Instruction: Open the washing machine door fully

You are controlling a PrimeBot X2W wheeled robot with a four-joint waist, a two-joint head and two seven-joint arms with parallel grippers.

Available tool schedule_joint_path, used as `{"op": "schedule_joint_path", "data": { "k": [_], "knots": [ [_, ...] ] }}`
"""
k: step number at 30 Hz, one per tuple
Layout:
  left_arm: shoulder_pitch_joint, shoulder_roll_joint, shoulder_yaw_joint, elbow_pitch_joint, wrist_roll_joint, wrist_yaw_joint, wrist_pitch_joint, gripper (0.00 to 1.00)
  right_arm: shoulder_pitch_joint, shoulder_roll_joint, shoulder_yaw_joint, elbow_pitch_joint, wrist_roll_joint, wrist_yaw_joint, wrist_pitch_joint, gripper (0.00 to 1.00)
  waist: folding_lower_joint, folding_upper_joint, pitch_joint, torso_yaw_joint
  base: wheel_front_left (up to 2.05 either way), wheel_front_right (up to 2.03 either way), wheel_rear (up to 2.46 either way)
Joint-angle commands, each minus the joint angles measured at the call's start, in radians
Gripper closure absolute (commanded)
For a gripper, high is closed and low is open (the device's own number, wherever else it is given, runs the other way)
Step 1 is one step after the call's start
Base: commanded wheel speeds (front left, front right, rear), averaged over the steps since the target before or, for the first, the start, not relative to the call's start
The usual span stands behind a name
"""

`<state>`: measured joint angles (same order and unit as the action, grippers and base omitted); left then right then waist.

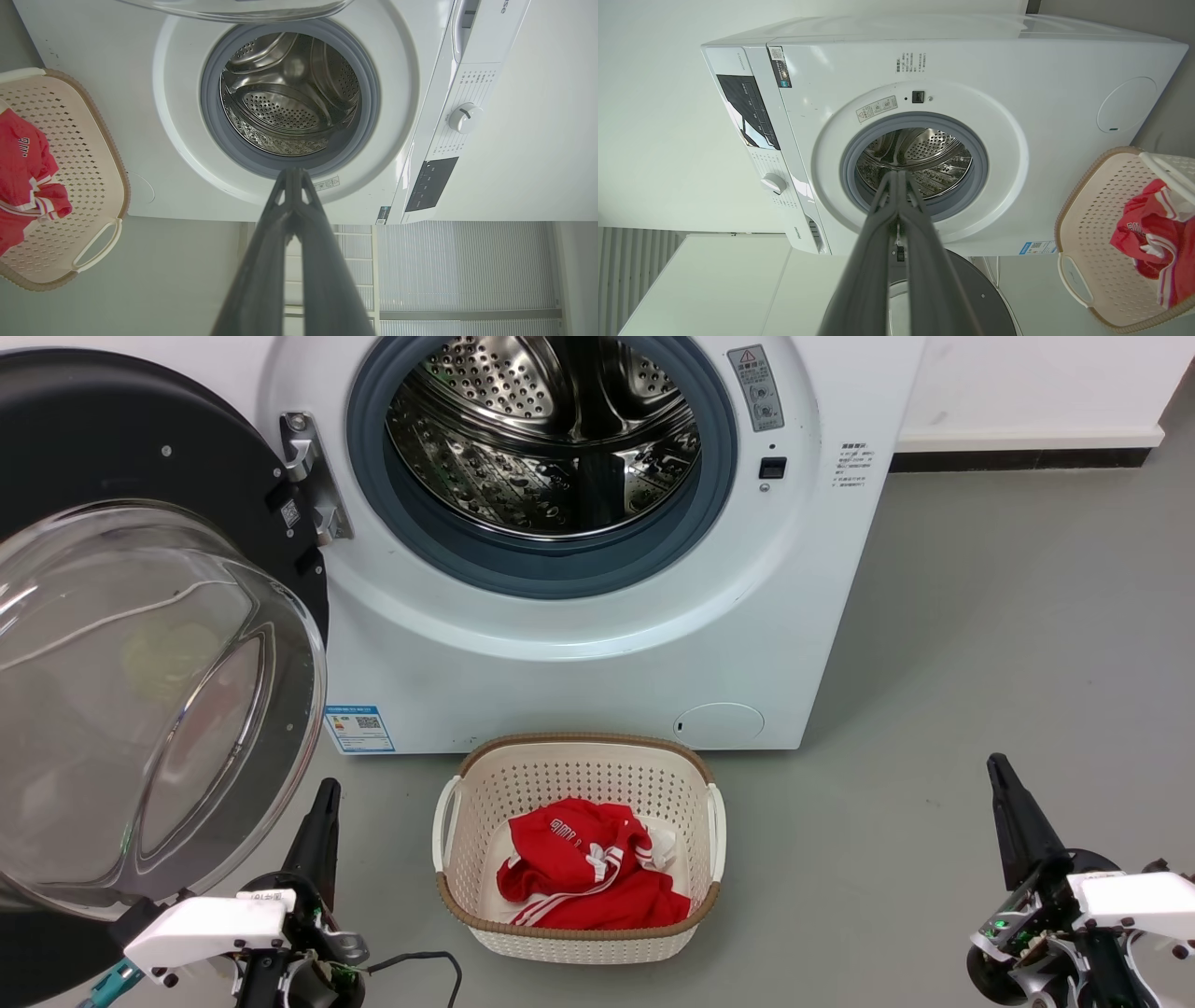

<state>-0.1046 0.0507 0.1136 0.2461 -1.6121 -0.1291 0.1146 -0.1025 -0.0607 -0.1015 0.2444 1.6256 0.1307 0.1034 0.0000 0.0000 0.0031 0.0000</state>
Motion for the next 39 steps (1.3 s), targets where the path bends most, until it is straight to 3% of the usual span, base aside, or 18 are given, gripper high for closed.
{"op": "schedule_joint_path", "data": {
  "k": [1,39],
  "knots": [
    [-0.009,-0.001,0.003,0.001,-0.001,-0.005,0.003,1.00,-0.010,0.003,-0.002,0.001,-0.006,0.000,0.005,1.00,0.0000,0.0000,0.000,0.000,0.00,0.00,0.00],
    [-0.009,-0.001,0.002,0.001,-0.002,-0.005,0.003,1.00,-0.010,0.007,-0.007,0.001,-0.009,0.000,0.009,1.00,0.0000,0.0000,0.000,0.000,0.00,0.00,0.00]
  ]
}}
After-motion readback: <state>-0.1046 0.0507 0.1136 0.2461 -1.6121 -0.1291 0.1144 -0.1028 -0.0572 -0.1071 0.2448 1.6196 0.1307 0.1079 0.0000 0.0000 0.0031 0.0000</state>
